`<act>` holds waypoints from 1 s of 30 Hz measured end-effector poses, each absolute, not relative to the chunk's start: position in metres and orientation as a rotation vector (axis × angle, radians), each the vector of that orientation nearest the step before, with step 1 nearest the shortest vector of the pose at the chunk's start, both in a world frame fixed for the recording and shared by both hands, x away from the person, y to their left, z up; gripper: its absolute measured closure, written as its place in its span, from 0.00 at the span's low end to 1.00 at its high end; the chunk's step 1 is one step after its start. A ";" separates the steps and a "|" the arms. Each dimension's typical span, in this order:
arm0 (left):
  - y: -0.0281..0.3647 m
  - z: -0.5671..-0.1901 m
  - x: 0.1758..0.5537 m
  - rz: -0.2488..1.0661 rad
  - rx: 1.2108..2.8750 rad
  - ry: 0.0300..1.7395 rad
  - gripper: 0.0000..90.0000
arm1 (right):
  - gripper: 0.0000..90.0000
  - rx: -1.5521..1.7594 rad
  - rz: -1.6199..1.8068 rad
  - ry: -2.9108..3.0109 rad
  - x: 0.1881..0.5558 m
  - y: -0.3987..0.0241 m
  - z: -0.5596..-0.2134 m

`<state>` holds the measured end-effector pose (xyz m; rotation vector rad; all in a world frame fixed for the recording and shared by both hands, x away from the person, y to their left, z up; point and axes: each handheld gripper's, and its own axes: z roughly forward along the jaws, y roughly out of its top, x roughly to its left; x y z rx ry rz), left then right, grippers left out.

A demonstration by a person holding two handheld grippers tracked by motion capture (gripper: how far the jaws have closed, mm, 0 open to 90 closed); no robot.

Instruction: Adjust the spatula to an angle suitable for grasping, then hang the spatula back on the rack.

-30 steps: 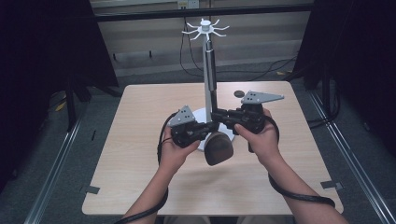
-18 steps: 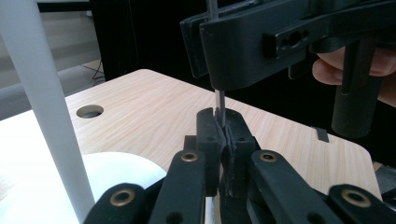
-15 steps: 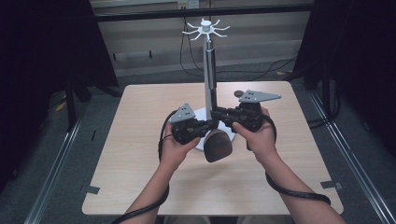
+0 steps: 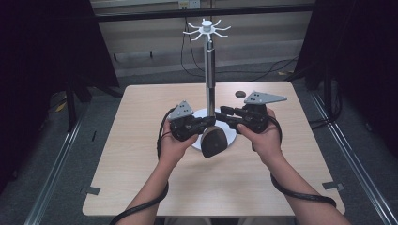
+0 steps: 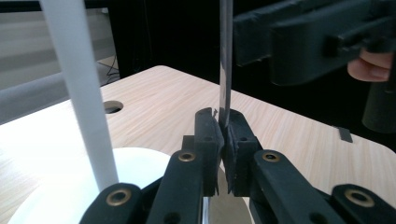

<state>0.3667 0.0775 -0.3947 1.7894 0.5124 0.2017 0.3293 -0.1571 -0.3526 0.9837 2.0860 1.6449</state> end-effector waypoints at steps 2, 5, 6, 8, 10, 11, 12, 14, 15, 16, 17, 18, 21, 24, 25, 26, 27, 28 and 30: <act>0.078 -0.395 0.367 0.206 1.789 0.514 0.94 | 0.68 0.979 1.637 2.087 0.329 -0.158 -0.354; 0.080 -0.396 0.371 0.211 1.782 0.528 0.94 | 0.65 0.984 1.624 2.093 0.328 -0.161 -0.358; 0.080 -0.396 0.371 0.209 1.779 0.535 0.93 | 0.65 0.989 1.618 2.100 0.327 -0.162 -0.359; 0.081 -0.396 0.373 0.210 1.778 0.542 0.93 | 0.63 0.992 1.612 2.101 0.327 -0.163 -0.361; 0.081 -0.396 0.375 0.211 1.776 0.554 0.92 | 0.62 0.989 1.603 2.107 0.326 -0.164 -0.362; 0.081 -0.397 0.376 0.204 1.771 0.550 0.92 | 0.61 0.993 1.598 2.106 0.326 -0.165 -0.363; 0.081 -0.397 0.376 0.207 1.768 0.552 0.92 | 0.61 0.991 1.596 2.108 0.325 -0.166 -0.363; 0.081 -0.397 0.377 0.206 1.769 0.560 0.92 | 0.59 0.995 1.592 2.105 0.325 -0.167 -0.363; 0.081 -0.396 0.378 0.206 1.768 0.561 0.91 | 0.58 0.992 1.594 2.105 0.325 -0.168 -0.363; 0.081 -0.396 0.378 0.209 1.769 0.561 0.91 | 0.57 0.993 1.590 2.106 0.325 -0.168 -0.363; 0.081 -0.396 0.379 0.211 1.764 0.562 0.91 | 0.56 0.995 1.587 2.103 0.324 -0.169 -0.363; 0.081 -0.396 0.379 0.211 1.760 0.566 0.90 | 0.56 0.996 1.586 2.101 0.324 -0.169 -0.363; 0.082 -0.396 0.380 0.201 1.753 0.572 0.88 | 0.53 0.989 1.576 2.107 0.323 -0.171 -0.364; 0.083 -0.395 0.381 0.195 1.748 0.580 0.85 | 0.50 0.995 1.560 2.115 0.322 -0.172 -0.365; 0.083 -0.395 0.381 0.194 1.746 0.586 0.83 | 0.50 0.996 1.558 2.116 0.322 -0.172 -0.366; 0.083 -0.395 0.381 0.196 1.750 0.588 0.82 | 0.49 0.992 1.554 2.118 0.322 -0.173 -0.366; 0.083 -0.395 0.381 0.197 1.750 0.594 0.81 | 0.48 0.993 1.552 2.118 0.322 -0.173 -0.367; 0.083 -0.394 0.381 0.195 1.748 0.596 0.81 | 0.48 1.001 1.548 2.118 0.322 -0.174 -0.367; 0.084 -0.394 0.381 0.200 1.754 0.595 0.80 | 0.48 1.000 1.545 2.121 0.321 -0.175 -0.368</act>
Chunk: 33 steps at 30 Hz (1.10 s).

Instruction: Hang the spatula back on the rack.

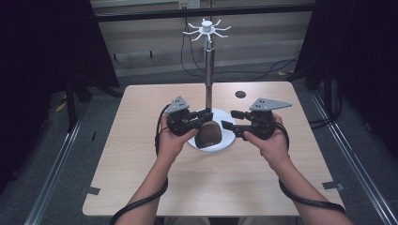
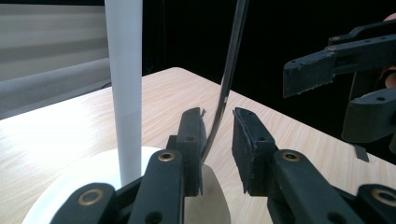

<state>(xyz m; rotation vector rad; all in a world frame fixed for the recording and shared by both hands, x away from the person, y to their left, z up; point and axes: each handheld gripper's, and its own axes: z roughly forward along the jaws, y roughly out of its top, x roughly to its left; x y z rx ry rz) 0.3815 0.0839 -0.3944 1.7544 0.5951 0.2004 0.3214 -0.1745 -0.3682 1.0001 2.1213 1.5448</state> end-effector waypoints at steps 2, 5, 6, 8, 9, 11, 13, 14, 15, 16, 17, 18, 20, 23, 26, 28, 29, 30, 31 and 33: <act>0.084 -0.395 0.381 0.208 1.757 0.600 0.76 | 0.47 1.002 1.539 2.123 0.321 -0.175 -0.369; 0.085 -0.396 0.382 0.216 1.760 0.609 0.71 | 0.46 1.000 1.529 2.130 0.321 -0.175 -0.371; 0.085 -0.396 0.382 0.218 1.764 0.617 0.71 | 0.46 0.999 1.529 2.131 0.321 -0.176 -0.371; 0.086 -0.396 0.382 0.219 1.764 0.620 0.68 | 0.46 1.002 1.523 2.131 0.321 -0.176 -0.372; 0.086 -0.396 0.382 0.218 1.766 0.613 0.67 | 0.45 1.004 1.527 2.133 0.321 -0.176 -0.372; 0.087 -0.397 0.382 0.223 1.772 0.613 0.64 | 0.45 1.011 1.525 2.134 0.321 -0.177 -0.373; 0.088 -0.397 0.381 0.231 1.782 0.617 0.61 | 0.44 1.011 1.522 2.132 0.321 -0.178 -0.373; 0.088 -0.397 0.381 0.232 1.786 0.616 0.60 | 0.44 1.014 1.521 2.132 0.321 -0.178 -0.373; 0.088 -0.398 0.381 0.237 1.790 0.616 0.58 | 0.44 1.013 1.520 2.132 0.321 -0.178 -0.373; 0.088 -0.398 0.381 0.236 1.789 0.619 0.56 | 0.44 1.016 1.516 2.132 0.321 -0.179 -0.373; 0.088 -0.398 0.381 0.242 1.795 0.619 0.55 | 0.44 1.015 1.518 2.132 0.321 -0.179 -0.373; 0.089 -0.399 0.381 0.251 1.803 0.622 0.54 | 0.44 1.014 1.521 2.134 0.320 -0.179 -0.374; 0.089 -0.399 0.381 0.256 1.807 0.633 0.52 | 0.43 1.026 1.523 2.131 0.320 -0.180 -0.374; 0.089 -0.400 0.380 0.254 1.803 0.626 0.48 | 0.43 1.031 1.528 2.125 0.320 -0.182 -0.375; 0.091 -0.400 0.377 0.275 1.820 0.624 0.42 | 0.41 1.039 1.529 2.124 0.320 -0.184 -0.376; 0.092 -0.401 0.376 0.286 1.829 0.638 0.38 | 0.41 1.042 1.525 2.125 0.319 -0.185 -0.376; 0.094 -0.401 0.375 0.293 1.841 0.642 0.35 | 0.40 1.053 1.527 2.123 0.319 -0.186 -0.377; 0.095 -0.402 0.374 0.298 1.846 0.639 0.33 | 0.39 1.056 1.522 2.123 0.319 -0.187 -0.377; 0.096 -0.402 0.372 0.318 1.858 0.640 0.32 | 0.39 1.059 1.520 2.123 0.319 -0.187 -0.378; 0.098 -0.403 0.370 0.325 1.875 0.633 0.29 | 0.37 1.056 1.515 2.129 0.318 -0.188 -0.379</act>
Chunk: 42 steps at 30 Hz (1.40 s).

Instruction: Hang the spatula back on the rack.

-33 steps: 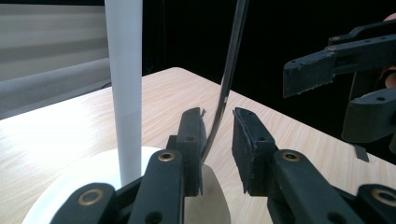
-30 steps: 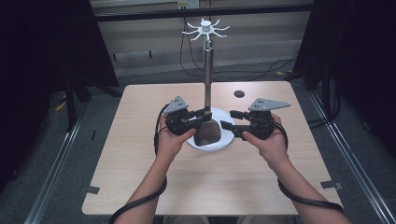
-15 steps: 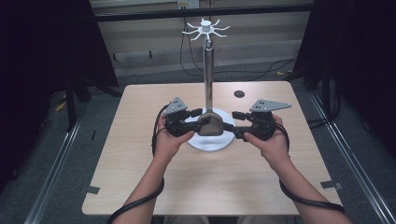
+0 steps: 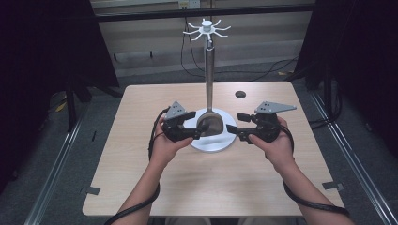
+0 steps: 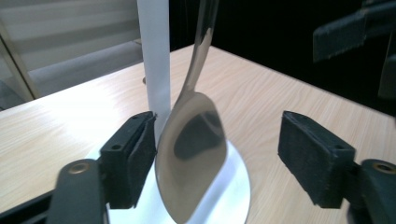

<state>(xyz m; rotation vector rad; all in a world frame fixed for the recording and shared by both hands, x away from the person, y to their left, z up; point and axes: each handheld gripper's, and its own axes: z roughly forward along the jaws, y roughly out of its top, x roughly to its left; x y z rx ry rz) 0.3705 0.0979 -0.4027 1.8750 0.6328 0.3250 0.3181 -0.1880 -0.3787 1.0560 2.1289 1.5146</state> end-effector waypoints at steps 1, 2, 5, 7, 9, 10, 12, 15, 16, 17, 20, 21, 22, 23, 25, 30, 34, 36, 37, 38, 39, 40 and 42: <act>0.099 -0.403 0.369 0.329 1.880 0.636 0.27 | 0.37 1.057 1.511 2.129 0.318 -0.188 -0.379; 0.100 -0.403 0.367 0.334 1.879 0.638 0.25 | 0.36 1.060 1.510 2.130 0.317 -0.188 -0.380; 0.104 -0.404 0.364 0.336 1.871 0.643 0.23 | 0.34 1.055 1.510 2.136 0.316 -0.189 -0.381; 0.106 -0.406 0.363 0.337 1.877 0.644 0.21 | 0.32 1.053 1.504 2.144 0.315 -0.190 -0.383; 0.107 -0.408 0.361 0.339 1.882 0.652 0.20 | 0.31 1.055 1.489 2.149 0.314 -0.191 -0.385; 0.107 -0.409 0.360 0.340 1.884 0.650 0.19 | 0.31 1.058 1.485 2.148 0.314 -0.192 -0.385; 0.108 -0.412 0.358 0.349 1.894 0.645 0.18 | 0.30 1.059 1.486 2.150 0.314 -0.193 -0.387; 0.109 -0.415 0.356 0.348 1.891 0.652 0.17 | 0.30 1.069 1.482 2.143 0.313 -0.195 -0.389; 0.110 -0.416 0.355 0.350 1.890 0.651 0.17 | 0.30 1.073 1.482 2.141 0.312 -0.196 -0.389; 0.111 -0.417 0.355 0.348 1.892 0.652 0.17 | 0.29 1.073 1.485 2.144 0.312 -0.197 -0.390; 0.113 -0.420 0.353 0.352 1.889 0.663 0.16 | 0.29 1.081 1.486 2.141 0.311 -0.200 -0.392; 0.114 -0.421 0.352 0.353 1.890 0.667 0.16 | 0.29 1.085 1.485 2.141 0.311 -0.201 -0.393; 0.115 -0.422 0.352 0.348 1.888 0.663 0.16 | 0.29 1.089 1.483 2.139 0.310 -0.202 -0.394; 0.116 -0.423 0.351 0.349 1.887 0.668 0.15 | 0.29 1.097 1.485 2.136 0.310 -0.203 -0.395; 0.119 -0.425 0.350 0.350 1.882 0.676 0.15 | 0.29 1.102 1.479 2.137 0.309 -0.205 -0.397; 0.123 -0.428 0.346 0.344 1.882 0.688 0.15 | 0.28 1.117 1.476 2.138 0.307 -0.210 -0.402; 0.127 -0.430 0.344 0.345 1.880 0.688 0.14 | 0.28 1.118 1.479 2.139 0.305 -0.213 -0.405; 0.129 -0.431 0.343 0.341 1.880 0.690 0.14 | 0.27 1.113 1.479 2.140 0.303 -0.214 -0.406; 0.130 -0.432 0.342 0.335 1.877 0.689 0.14 | 0.27 1.114 1.481 2.139 0.303 -0.215 -0.407; 0.131 -0.432 0.341 0.340 1.876 0.690 0.14 | 0.27 1.114 1.483 2.140 0.302 -0.216 -0.408; 0.132 -0.433 0.341 0.337 1.876 0.693 0.14 | 0.27 1.110 1.482 2.141 0.302 -0.216 -0.408; 0.133 -0.434 0.341 0.331 1.875 0.693 0.14 | 0.26 1.120 1.489 2.136 0.301 -0.217 -0.410; 0.134 -0.435 0.340 0.334 1.874 0.697 0.14 | 0.25 1.125 1.497 2.135 0.300 -0.219 -0.412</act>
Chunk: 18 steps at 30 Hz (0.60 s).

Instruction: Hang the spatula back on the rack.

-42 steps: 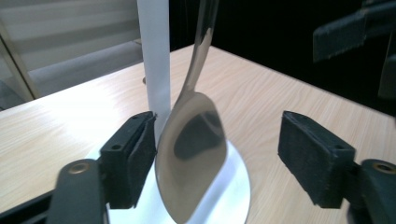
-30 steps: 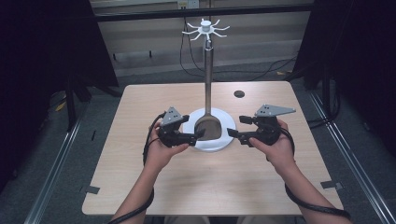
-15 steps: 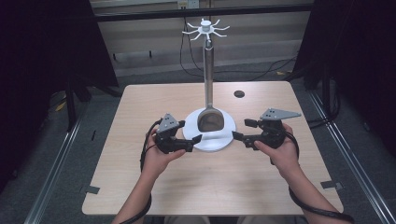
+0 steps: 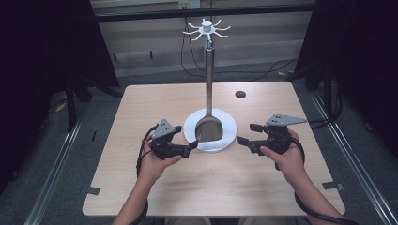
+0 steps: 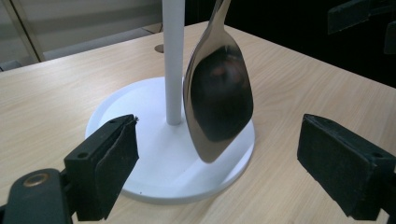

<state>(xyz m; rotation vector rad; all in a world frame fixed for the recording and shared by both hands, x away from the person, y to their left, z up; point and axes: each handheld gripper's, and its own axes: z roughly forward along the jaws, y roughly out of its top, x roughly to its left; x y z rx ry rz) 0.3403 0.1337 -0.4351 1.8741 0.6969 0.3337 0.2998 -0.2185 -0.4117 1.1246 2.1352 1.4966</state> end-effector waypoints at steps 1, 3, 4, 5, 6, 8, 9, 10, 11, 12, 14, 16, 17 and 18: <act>0.135 -0.438 0.340 0.330 1.875 0.702 0.14 | 0.25 1.125 1.492 2.136 0.299 -0.220 -0.413; 0.137 -0.440 0.340 0.330 1.875 0.707 0.14 | 0.24 1.129 1.484 2.139 0.299 -0.221 -0.415; 0.137 -0.440 0.339 0.326 1.877 0.709 0.14 | 0.24 1.120 1.485 2.144 0.298 -0.222 -0.416; 0.137 -0.441 0.339 0.327 1.872 0.709 0.13 | 0.24 1.125 1.481 2.145 0.298 -0.222 -0.417; 0.138 -0.441 0.339 0.330 1.872 0.708 0.13 | 0.23 1.124 1.474 2.144 0.297 -0.223 -0.418; 0.139 -0.442 0.338 0.322 1.873 0.706 0.13 | 0.23 1.123 1.467 2.147 0.297 -0.224 -0.419; 0.139 -0.442 0.337 0.333 1.876 0.715 0.13 | 0.23 1.125 1.465 2.147 0.296 -0.225 -0.420; 0.140 -0.443 0.337 0.324 1.875 0.708 0.13 | 0.23 1.120 1.464 2.147 0.296 -0.226 -0.421; 0.140 -0.444 0.337 0.323 1.881 0.711 0.13 | 0.22 1.127 1.461 2.146 0.295 -0.227 -0.422; 0.141 -0.445 0.337 0.327 1.881 0.712 0.13 | 0.22 1.126 1.463 2.147 0.295 -0.228 -0.423; 0.142 -0.446 0.336 0.321 1.882 0.715 0.12 | 0.22 1.138 1.459 2.144 0.294 -0.230 -0.425; 0.144 -0.448 0.336 0.321 1.882 0.722 0.12 | 0.22 1.137 1.448 2.149 0.293 -0.232 -0.427; 0.145 -0.449 0.336 0.322 1.882 0.727 0.12 | 0.21 1.136 1.443 2.153 0.292 -0.234 -0.428; 0.145 -0.450 0.336 0.319 1.880 0.731 0.12 | 0.21 1.142 1.440 2.156 0.291 -0.235 -0.429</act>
